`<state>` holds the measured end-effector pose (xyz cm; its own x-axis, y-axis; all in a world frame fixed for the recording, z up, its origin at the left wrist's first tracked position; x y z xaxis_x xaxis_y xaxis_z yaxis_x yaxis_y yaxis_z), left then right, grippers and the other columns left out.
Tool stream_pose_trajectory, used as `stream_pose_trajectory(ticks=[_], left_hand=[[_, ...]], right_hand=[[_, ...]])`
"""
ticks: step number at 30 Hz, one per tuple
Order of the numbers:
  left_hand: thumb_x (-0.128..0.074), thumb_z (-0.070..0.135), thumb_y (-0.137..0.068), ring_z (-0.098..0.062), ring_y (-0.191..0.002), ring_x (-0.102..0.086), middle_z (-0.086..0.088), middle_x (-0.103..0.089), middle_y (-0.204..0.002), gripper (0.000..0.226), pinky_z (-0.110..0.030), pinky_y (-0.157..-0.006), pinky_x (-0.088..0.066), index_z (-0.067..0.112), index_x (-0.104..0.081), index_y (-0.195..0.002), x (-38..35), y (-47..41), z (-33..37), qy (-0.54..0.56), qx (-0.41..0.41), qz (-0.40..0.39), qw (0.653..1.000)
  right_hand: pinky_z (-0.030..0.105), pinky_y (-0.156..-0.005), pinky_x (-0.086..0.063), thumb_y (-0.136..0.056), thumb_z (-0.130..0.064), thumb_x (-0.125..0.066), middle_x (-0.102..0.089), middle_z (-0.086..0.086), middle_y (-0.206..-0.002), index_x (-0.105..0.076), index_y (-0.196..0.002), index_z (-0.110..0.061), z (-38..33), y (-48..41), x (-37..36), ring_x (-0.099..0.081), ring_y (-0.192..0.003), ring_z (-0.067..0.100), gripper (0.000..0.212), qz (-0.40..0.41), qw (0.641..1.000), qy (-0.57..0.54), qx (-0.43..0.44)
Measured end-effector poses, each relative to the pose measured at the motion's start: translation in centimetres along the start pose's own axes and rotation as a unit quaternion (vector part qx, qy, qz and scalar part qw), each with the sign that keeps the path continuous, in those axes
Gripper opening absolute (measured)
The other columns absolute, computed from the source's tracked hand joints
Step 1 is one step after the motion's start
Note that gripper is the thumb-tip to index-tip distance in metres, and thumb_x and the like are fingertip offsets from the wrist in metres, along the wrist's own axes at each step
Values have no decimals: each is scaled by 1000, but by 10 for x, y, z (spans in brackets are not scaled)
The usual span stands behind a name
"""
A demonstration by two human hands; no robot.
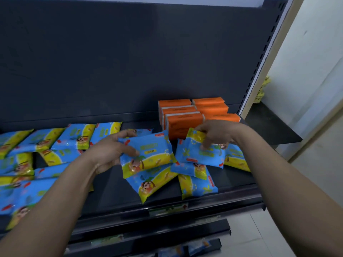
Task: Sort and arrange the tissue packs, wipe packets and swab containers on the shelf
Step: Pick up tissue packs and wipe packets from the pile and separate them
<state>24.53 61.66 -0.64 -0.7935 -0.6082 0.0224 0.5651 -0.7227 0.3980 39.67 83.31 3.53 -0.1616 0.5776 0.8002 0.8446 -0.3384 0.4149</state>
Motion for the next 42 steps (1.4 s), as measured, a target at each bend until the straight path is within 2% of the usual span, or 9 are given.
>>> stream_pose_trajectory(ticks=[4,6,9,16,21,26,34,38,42], left_hand=[[-73,-3,-74,-20,-74,-69,-11,-68,-93,35,-29,-58,-58,11,-60,-103,8,7,-15,-141,40,-5,989],[-78,7,-71,-21,-76,-69,-10,-69,-93,32,-26,-58,-55,9,-64,-99,9,8,-21,-210,56,-18,976],[-84,23,-65,-20,-87,-67,-5,-70,-94,36,-27,-73,-53,11,-67,-95,6,7,-26,-299,60,-25,952],[-84,30,-64,-19,-96,-61,-2,-64,-103,47,-37,-91,-49,15,-58,-100,-3,1,-25,-316,50,-32,947],[-81,21,-70,-10,-85,-57,4,-59,-97,36,-20,-68,-46,20,-52,-91,0,3,-19,-276,50,-21,960],[-81,14,-68,-15,-81,-63,-1,-64,-94,36,-25,-65,-50,16,-55,-93,15,10,-10,-268,27,-1,963],[-85,15,-63,-25,-91,-65,-4,-65,-101,55,-41,-85,-54,15,-55,-109,44,26,-2,-279,6,43,959],[-82,10,-64,-26,-89,-68,-8,-72,-93,31,-38,-82,-55,12,-67,-90,45,35,-10,-300,30,38,953],[-81,16,-60,-26,-95,-65,-8,-71,-99,37,-45,-93,-50,10,-68,-95,43,43,-15,-310,57,42,948]], right_hand=[[21,-54,-37,-83,-18,-68,-58,-12,-85,-57,-123,-25,-18,-8,-4,-49,-67,5,42,-57,996,57,-27],[27,-76,-46,-81,-21,-71,-63,-8,-108,-52,-130,-29,-26,-15,-9,-57,-92,13,53,-94,992,80,-34],[35,-102,-38,-80,-23,-71,-53,-4,-134,-44,-139,-32,-36,-25,-19,-48,-122,21,65,-135,980,144,-29],[29,-86,-39,-83,-26,-69,-52,-4,-131,-47,-134,-28,-39,-28,-23,-48,-118,21,56,-121,976,176,-44],[35,-92,-45,-83,-35,-68,-56,-2,-124,-50,-125,-27,-24,-23,-24,-52,-111,22,47,-58,986,142,-65],[36,-100,-40,-84,-46,-63,-44,4,-142,-35,-142,-18,-17,-16,-25,-45,-126,26,71,4,988,118,-99],[40,-89,-46,-81,-33,-70,-63,11,-100,-56,-102,-10,-41,-19,-34,-58,-88,23,34,105,994,6,-15],[35,-82,-50,-81,-18,-70,-60,9,-116,-45,-128,-18,-53,-20,-30,-60,-102,27,53,133,988,-71,33],[37,-85,-50,-79,-11,-67,-58,8,-120,-39,-133,-31,-59,-17,-21,-59,-104,29,64,108,991,-46,71]])
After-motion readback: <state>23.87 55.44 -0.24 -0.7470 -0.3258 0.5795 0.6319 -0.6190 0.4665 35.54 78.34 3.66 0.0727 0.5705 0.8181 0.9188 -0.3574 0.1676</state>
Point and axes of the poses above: each hand's wrist, its own y-axis away from the middle knuckle, its own x-axis out of the back of the hand, z = x × y, the point moved 4 cm from there along -y, towards the middle knuckle
